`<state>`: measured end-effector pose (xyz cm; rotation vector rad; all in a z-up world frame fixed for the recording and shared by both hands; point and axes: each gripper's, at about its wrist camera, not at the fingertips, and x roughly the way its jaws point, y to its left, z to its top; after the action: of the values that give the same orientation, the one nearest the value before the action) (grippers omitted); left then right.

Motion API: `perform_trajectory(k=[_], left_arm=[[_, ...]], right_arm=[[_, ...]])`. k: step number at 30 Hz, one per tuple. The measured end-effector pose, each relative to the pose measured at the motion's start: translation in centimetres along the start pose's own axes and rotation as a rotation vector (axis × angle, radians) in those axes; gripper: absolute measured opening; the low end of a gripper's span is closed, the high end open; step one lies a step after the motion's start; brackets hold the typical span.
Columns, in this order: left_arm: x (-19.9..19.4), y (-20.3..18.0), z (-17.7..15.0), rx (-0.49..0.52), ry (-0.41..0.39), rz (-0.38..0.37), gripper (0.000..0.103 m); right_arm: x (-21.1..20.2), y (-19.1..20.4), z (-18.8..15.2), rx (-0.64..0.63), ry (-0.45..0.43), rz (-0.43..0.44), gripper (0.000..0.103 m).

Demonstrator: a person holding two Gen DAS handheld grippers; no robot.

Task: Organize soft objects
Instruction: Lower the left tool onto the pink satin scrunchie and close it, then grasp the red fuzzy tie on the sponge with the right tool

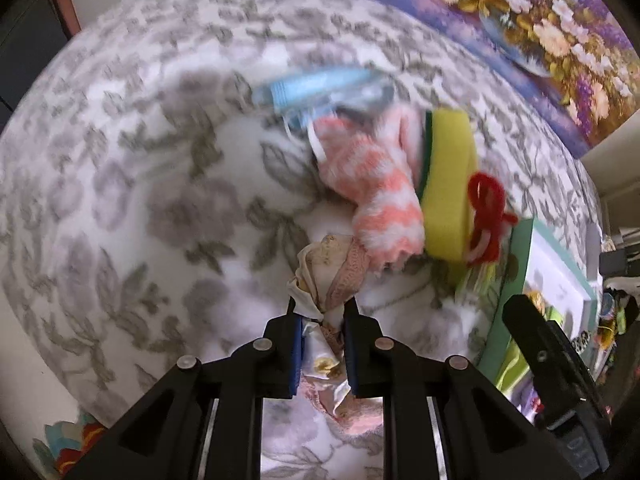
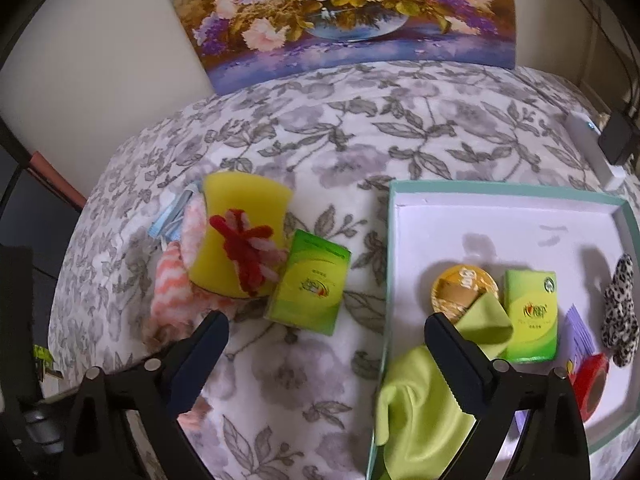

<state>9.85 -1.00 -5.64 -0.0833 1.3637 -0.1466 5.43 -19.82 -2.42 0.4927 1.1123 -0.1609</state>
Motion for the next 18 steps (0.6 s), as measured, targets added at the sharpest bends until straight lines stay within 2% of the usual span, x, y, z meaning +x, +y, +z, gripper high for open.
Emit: perform_trajectory(k=[6, 15, 18], left_arm=[[-1.6, 1.0, 1.5, 0.006, -0.077, 0.050, 0.018], [-1.1, 1.8, 2.7, -0.016, -0.092, 0.070, 0.018], [-1.1, 1.9, 3.0, -0.025, -0.097, 0.066, 0.018]], right_arm=[[0.3, 0.7, 0.7, -0.020, -0.015, 0.013, 0.094], [1.4, 2.7, 1.7, -0.070, -0.022, 0.034, 0.078], [1.7, 3.1, 2.0, -0.077, -0.026, 0.034, 0.068]])
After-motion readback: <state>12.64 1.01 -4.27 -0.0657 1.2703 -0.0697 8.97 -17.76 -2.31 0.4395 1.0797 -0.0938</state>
